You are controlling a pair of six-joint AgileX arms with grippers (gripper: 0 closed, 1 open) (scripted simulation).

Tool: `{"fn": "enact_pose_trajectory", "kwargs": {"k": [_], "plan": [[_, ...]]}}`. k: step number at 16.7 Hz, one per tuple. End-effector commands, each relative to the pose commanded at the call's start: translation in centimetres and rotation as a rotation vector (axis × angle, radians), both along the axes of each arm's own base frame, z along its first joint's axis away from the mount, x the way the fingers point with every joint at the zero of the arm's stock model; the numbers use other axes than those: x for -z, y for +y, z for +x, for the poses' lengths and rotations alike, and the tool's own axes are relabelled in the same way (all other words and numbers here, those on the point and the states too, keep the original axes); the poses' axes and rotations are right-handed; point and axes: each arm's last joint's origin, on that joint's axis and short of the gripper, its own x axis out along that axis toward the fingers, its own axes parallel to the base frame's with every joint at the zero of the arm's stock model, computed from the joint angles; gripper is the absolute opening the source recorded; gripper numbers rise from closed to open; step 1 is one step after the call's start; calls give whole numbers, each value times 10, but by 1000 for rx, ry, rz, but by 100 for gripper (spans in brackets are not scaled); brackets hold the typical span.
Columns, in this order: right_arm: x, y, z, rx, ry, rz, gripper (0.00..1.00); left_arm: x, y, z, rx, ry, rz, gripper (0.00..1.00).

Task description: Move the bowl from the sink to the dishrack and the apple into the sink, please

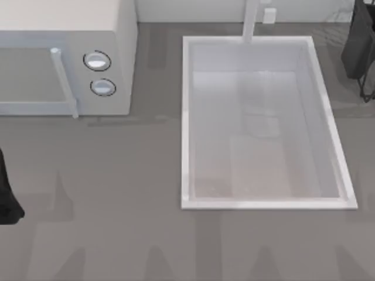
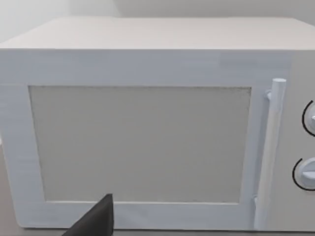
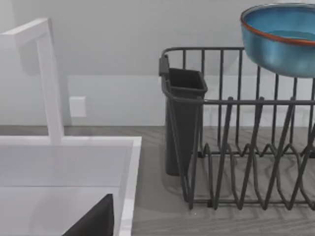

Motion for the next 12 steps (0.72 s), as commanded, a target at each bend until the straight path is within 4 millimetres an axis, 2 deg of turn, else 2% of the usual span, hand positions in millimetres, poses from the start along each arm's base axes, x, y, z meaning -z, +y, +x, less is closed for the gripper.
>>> {"fn": "enact_pose_trajectory", "kwargs": {"k": [4,7,10,12], "plan": [[-2,0,0,2,9,-3,100,0,0,0,0,0,0,100],[-18,-3,1,20,86,-23,100,0,0,0,0,0,0,100],[-41,-7,11,54,254,-53,100,0,0,0,0,0,0,100],[-55,-13,24,80,419,-73,100,0,0,0,0,0,0,100]]}}
